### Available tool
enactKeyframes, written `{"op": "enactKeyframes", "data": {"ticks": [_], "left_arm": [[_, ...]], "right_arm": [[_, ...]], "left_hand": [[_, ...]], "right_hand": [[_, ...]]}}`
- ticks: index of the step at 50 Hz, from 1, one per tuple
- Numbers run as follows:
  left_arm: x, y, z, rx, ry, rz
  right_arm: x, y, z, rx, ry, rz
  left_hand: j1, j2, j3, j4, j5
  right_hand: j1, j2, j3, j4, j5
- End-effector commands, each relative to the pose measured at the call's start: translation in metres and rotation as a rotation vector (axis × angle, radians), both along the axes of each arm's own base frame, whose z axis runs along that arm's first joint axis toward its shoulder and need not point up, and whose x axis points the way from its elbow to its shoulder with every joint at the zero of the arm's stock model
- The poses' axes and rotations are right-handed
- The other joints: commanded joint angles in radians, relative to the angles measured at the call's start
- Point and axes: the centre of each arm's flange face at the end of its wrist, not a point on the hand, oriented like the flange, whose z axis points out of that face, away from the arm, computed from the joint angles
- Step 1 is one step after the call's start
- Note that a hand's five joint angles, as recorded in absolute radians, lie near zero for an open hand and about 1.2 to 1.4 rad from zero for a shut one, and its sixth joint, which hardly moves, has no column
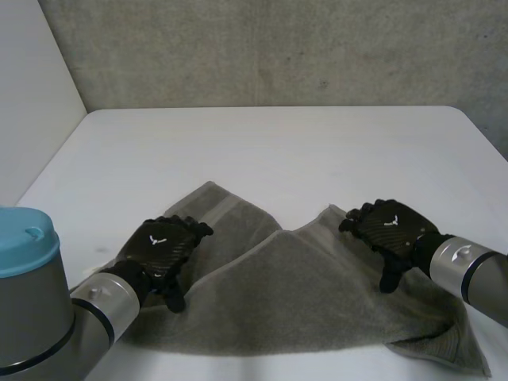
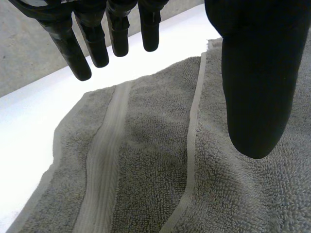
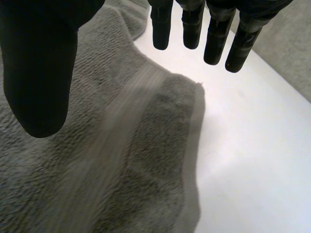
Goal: Fold the towel.
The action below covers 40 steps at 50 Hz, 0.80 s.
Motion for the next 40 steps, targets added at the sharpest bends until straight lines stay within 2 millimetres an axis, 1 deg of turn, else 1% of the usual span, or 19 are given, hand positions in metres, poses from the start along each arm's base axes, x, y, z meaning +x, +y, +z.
{"op": "enactKeyframes", "data": {"ticks": [1, 2, 4, 7, 9, 10, 12, 13, 14, 15, 17, 18, 20, 23, 25, 31, 33, 40], "left_arm": [[0.007, 0.001, 0.013, -0.025, 0.011, 0.021], [0.007, 0.001, 0.013, -0.025, 0.011, 0.021], [0.009, 0.0, 0.015, -0.031, 0.014, 0.031], [0.01, 0.0, 0.015, -0.031, 0.014, 0.032], [0.011, 0.001, 0.014, -0.026, 0.011, 0.034], [0.011, 0.001, 0.014, -0.026, 0.011, 0.034], [0.012, 0.001, 0.012, -0.018, 0.009, 0.039], [0.012, 0.001, 0.012, -0.018, 0.009, 0.039], [0.013, 0.001, 0.011, -0.015, 0.009, 0.042], [0.013, 0.001, 0.011, -0.015, 0.009, 0.042], [0.015, 0.0, 0.01, -0.009, 0.006, 0.047], [0.015, 0.0, 0.01, -0.009, 0.006, 0.047], [0.015, 0.001, 0.008, -0.003, 0.006, 0.048], [0.015, 0.001, 0.008, -0.001, 0.006, 0.045], [0.015, 0.0, 0.007, 0.002, 0.005, 0.047], [0.016, -0.002, 0.006, 0.004, 0.005, 0.053], [0.017, -0.002, 0.006, 0.004, 0.005, 0.054], [0.018, -0.004, 0.006, 0.004, 0.005, 0.061]], "right_arm": [[0.005, -0.024, 0.015, -0.058, -0.034, -0.012], [0.005, -0.024, 0.015, -0.058, -0.034, -0.012], [0.011, -0.04, 0.015, -0.046, -0.062, -0.023], [0.016, -0.046, 0.016, -0.033, -0.075, -0.017], [0.031, -0.055, 0.014, -0.001, -0.078, 0.014], [0.031, -0.055, 0.014, -0.001, -0.078, 0.014], [0.038, -0.069, 0.01, 0.025, -0.073, 0.025], [0.039, -0.069, 0.01, 0.025, -0.073, 0.025], [0.041, -0.075, 0.007, 0.038, -0.07, 0.028], [0.041, -0.075, 0.007, 0.038, -0.07, 0.028], [0.045, -0.087, 0.001, 0.051, -0.065, 0.026], [0.045, -0.087, 0.001, 0.051, -0.065, 0.026], [0.049, -0.097, -0.004, 0.053, -0.065, 0.023], [0.05, -0.1, -0.006, 0.052, -0.064, 0.023], [0.052, -0.106, -0.012, 0.062, -0.063, 0.022], [0.054, -0.112, -0.021, 0.077, -0.057, 0.02], [0.056, -0.115, -0.028, 0.081, -0.053, 0.02], [0.057, -0.118, -0.037, 0.106, -0.046, 0.019]], "left_hand": [[0.054, 0.052, 0.053, 0.051, 0.052], [0.054, 0.052, 0.053, 0.051, 0.052], [0.054, 0.052, 0.053, 0.051, 0.052], [0.051, 0.049, 0.05, 0.048, 0.049], [0.051, 0.049, 0.05, 0.048, 0.049], [0.051, 0.049, 0.05, 0.048, 0.049], [0.051, 0.049, 0.05, 0.048, 0.049], [0.051, 0.049, 0.05, 0.048, 0.049], [0.051, 0.049, 0.05, 0.048, 0.049], [0.051, 0.049, 0.05, 0.048, 0.049], [0.051, 0.049, 0.05, 0.048, 0.049], [0.051, 0.049, 0.05, 0.048, 0.049], [0.048, 0.046, 0.047, 0.045, 0.046], [0.048, 0.046, 0.047, 0.045, 0.046], [0.048, 0.046, 0.047, 0.045, 0.046], [0.045, 0.044, 0.044, 0.042, 0.043], [0.045, 0.044, 0.044, 0.042, 0.043], [0.042, 0.041, 0.041, 0.039, 0.04]], "right_hand": [[0.113, 0.094, 0.099, 0.084, 0.082], [0.113, 0.094, 0.099, 0.084, 0.082], [0.116, 0.097, 0.101, 0.087, 0.085], [0.119, 0.1, 0.104, 0.09, 0.088], [0.136, 0.117, 0.122, 0.107, 0.105], [0.137, 0.117, 0.122, 0.108, 0.105], [0.186, 0.167, 0.172, 0.157, 0.155], [0.186, 0.167, 0.172, 0.157, 0.155], [0.201, 0.182, 0.186, 0.172, 0.17], [0.201, 0.182, 0.187, 0.172, 0.17], [0.21, 0.191, 0.195, 0.181, 0.178], [0.21, 0.191, 0.195, 0.181, 0.179], [0.225, 0.205, 0.21, 0.196, 0.193], [0.233, 0.214, 0.219, 0.204, 0.202], [0.251, 0.232, 0.236, 0.222, 0.22], [0.263, 0.244, 0.248, 0.234, 0.231], [0.263, 0.244, 0.248, 0.234, 0.231], [0.289, 0.27, 0.275, 0.26, 0.258]]}}
